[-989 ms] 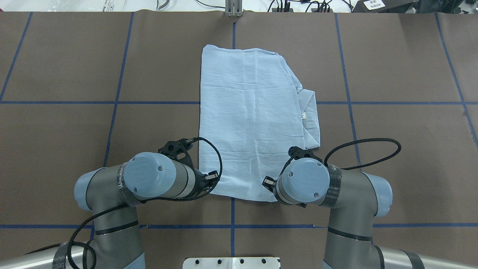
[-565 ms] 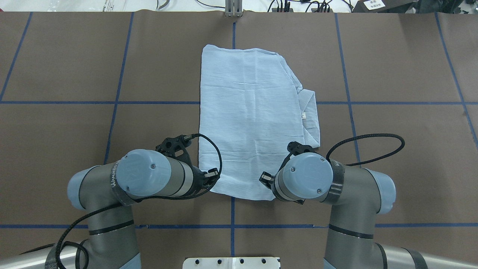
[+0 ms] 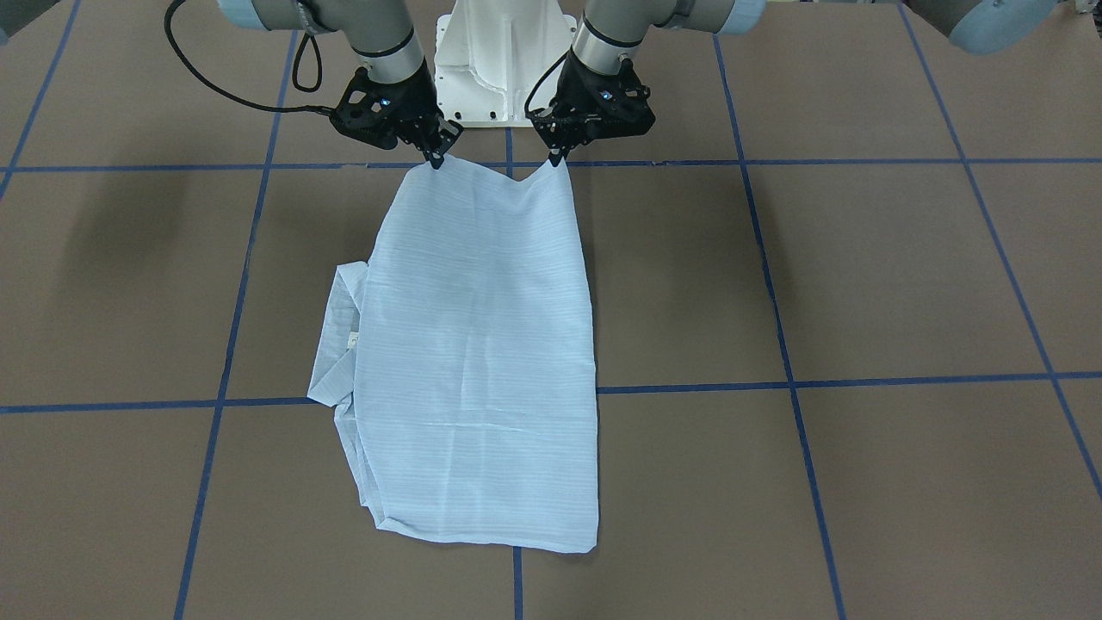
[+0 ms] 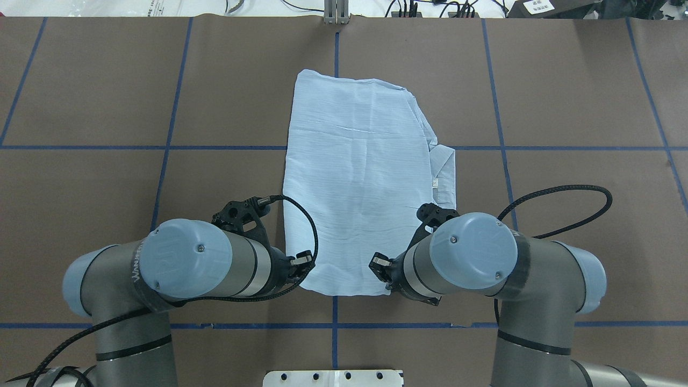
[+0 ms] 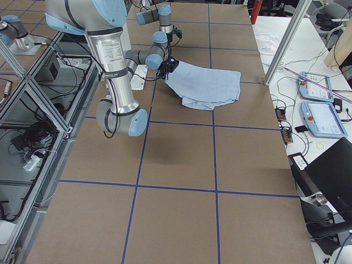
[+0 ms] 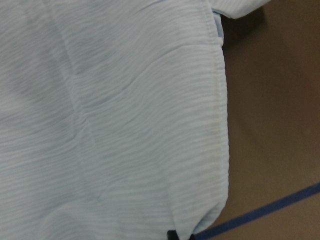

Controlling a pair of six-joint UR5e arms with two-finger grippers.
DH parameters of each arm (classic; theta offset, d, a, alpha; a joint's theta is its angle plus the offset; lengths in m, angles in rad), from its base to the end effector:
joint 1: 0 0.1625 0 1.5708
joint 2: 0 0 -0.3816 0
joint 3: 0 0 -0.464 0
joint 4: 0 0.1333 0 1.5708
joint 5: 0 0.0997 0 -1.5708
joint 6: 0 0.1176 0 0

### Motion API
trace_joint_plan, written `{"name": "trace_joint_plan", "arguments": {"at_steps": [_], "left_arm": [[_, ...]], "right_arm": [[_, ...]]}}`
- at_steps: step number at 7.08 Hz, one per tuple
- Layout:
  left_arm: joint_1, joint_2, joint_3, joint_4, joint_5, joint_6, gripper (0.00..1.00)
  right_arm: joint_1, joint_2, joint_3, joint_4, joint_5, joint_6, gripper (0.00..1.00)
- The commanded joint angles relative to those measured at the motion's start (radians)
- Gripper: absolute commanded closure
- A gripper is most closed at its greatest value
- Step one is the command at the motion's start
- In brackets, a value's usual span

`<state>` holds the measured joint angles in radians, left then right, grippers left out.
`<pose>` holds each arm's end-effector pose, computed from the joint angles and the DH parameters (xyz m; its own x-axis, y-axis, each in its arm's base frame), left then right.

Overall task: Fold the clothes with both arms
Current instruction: 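Lift the edge with both grippers and fold it away from the robot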

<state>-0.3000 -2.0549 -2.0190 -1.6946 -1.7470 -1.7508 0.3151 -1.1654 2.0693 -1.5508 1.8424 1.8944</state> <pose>0.5437 -0.2861 0.0979 0.4367 -0.3196 -0.8409 0.2270 0.9437 -0.2407 -0.5275 -0.2790 0.1373 0.5131 0.4894 0.7051 -0.2723 0.8719 -0.4070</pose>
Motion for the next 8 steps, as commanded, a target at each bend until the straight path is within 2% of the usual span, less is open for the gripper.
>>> {"name": "trace_joint_plan", "arguments": {"at_steps": [1,3,4,6,7,8], "left_arm": [[0.033,0.001,-0.126,0.153,-0.058,-0.004,1.0],[0.045,-0.001,-0.287,0.338,-0.136,-0.004,1.0],[0.045,-0.001,-0.314,0.377,-0.143,-0.004,1.0],[0.05,-0.017,-0.288,0.371,-0.143,0.007,1.0],[0.036,-0.019,-0.243,0.356,-0.135,0.017,1.0],[-0.025,-0.025,-0.191,0.298,-0.138,0.066,1.0]], "right_arm": [[0.002,-0.034,0.108,0.0,0.162,0.0,1.0],[0.001,-0.033,0.143,0.0,0.268,0.002,1.0],[0.004,-0.034,0.155,0.0,0.278,0.002,1.0],[0.019,-0.027,0.131,0.0,0.265,-0.004,1.0],[0.062,-0.014,0.08,0.0,0.258,-0.006,1.0],[0.099,-0.013,0.053,0.0,0.221,-0.023,1.0]]}}
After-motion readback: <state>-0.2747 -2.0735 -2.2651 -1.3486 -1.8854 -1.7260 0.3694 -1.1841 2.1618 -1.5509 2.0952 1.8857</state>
